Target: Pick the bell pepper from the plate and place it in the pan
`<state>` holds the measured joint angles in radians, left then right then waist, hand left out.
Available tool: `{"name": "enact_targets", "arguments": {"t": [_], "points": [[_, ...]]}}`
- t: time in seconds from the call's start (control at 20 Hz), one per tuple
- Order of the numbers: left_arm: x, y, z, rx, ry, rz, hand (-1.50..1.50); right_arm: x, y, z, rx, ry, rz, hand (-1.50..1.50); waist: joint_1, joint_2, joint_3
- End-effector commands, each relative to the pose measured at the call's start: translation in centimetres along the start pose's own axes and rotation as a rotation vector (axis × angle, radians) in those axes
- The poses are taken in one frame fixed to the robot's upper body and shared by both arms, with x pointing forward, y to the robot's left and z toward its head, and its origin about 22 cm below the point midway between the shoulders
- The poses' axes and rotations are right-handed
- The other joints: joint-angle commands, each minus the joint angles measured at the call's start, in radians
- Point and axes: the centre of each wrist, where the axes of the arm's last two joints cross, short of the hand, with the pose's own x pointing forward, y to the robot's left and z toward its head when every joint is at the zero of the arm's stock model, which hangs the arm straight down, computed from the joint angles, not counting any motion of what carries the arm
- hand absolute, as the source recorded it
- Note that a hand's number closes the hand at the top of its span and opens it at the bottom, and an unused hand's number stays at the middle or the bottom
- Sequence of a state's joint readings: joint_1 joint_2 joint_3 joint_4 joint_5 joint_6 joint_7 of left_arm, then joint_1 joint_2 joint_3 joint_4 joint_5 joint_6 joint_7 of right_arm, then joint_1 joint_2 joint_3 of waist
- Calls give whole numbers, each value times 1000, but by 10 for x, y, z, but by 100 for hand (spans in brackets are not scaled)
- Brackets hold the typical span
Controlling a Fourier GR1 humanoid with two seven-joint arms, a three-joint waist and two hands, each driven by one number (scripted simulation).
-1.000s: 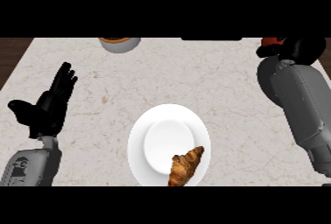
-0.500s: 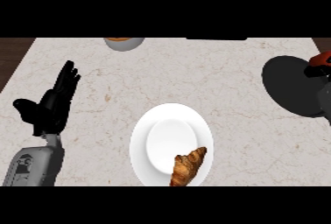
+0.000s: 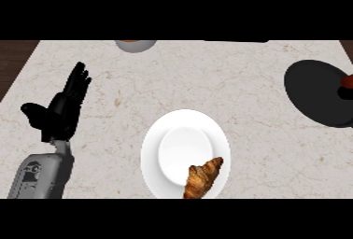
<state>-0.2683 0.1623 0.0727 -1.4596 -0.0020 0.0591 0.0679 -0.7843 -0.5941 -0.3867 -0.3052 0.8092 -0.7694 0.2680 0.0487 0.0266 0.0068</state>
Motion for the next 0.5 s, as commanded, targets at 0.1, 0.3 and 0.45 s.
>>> {"name": "enact_targets", "arguments": {"t": [0.1,0.3,0.45], "points": [[5,4,1,-3,5,-11,0,-16,4,1,266,125,-170,-150,13,1,4],[6,14,-6,-7,-5,-1,0,-26,0,-4,293,78,-240,-150,13,4,1],[3,9,1,12,-2,-3,0,-36,11,7,245,45,-261,-150,11,-1,0]]}}
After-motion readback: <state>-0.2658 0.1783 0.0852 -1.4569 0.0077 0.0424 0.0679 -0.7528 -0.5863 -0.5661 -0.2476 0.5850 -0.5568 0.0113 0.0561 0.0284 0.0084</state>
